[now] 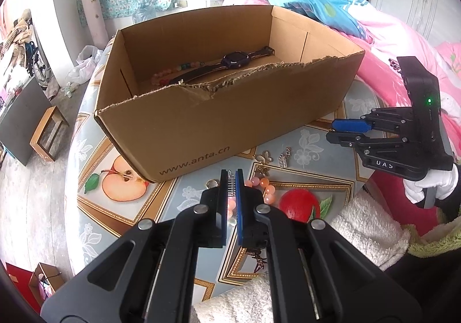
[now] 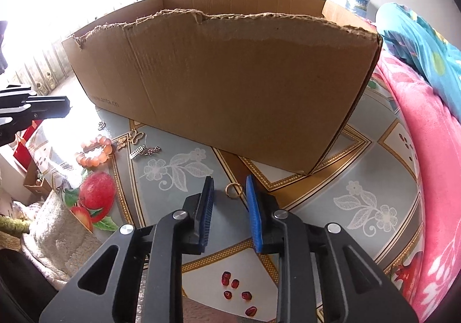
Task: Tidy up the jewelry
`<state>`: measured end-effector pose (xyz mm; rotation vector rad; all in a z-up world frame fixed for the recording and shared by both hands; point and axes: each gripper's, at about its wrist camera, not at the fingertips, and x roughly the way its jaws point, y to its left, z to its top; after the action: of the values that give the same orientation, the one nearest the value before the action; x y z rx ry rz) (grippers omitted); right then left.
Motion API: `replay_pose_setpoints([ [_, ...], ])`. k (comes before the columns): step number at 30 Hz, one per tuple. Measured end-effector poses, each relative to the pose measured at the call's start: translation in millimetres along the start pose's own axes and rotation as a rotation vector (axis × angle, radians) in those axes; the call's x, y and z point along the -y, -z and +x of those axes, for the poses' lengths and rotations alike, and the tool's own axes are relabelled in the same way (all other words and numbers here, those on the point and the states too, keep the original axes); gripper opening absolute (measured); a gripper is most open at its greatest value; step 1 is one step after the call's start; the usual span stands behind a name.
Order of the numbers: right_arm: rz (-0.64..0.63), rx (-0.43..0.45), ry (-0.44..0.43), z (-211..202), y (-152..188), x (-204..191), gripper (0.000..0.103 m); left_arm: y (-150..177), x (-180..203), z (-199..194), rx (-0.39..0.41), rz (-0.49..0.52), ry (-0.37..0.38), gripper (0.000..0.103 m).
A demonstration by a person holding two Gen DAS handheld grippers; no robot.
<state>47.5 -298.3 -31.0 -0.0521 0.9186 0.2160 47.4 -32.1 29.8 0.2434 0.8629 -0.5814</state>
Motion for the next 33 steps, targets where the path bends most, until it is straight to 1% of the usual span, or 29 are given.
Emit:
replay_pose_setpoints([
  [1, 0.008, -0.002, -0.009, 2, -2, 7, 0.011, 0, 0, 0, 0.0, 0.0, 0.0, 0.004],
  [5, 0.036, 0.004, -0.03, 5, -3, 13, 0.011, 0, 0, 0, 0.004, -0.001, 0.001, 0.004],
  [12, 0.052, 0.012, -0.033, 5, 2, 17, 0.011, 0, 0, -3, 0.01, 0.005, 0.0, 0.004],
  [13, 0.055, 0.014, -0.034, 3, 3, 17, 0.009, 0, 1, -3, 0.012, 0.006, 0.0, 0.004],
  [14, 0.059, 0.018, -0.036, -1, 3, 15, 0.004, -1, 0, -5, 0.013, 0.006, 0.0, 0.004],
  [22, 0.069, 0.057, -0.032, -23, 1, 8, 0.003, -4, -3, -13, 0.04, 0.002, 0.016, 0.004],
  [28, 0.102, 0.04, -0.017, -25, 3, 8, 0.003, -4, -2, -9, 0.03, 0.005, 0.025, 0.004],
  [30, 0.118, 0.035, -0.013, -22, 4, 5, 0.006, -3, -2, -7, 0.026, 0.001, 0.029, 0.004],
  [32, 0.125, 0.022, -0.009, -17, 4, 2, 0.011, -4, -1, -5, 0.022, -0.002, 0.03, 0.004],
  [33, 0.121, 0.02, -0.001, -14, 4, 0, 0.019, -4, -1, -4, 0.019, -0.004, 0.031, 0.004],
])
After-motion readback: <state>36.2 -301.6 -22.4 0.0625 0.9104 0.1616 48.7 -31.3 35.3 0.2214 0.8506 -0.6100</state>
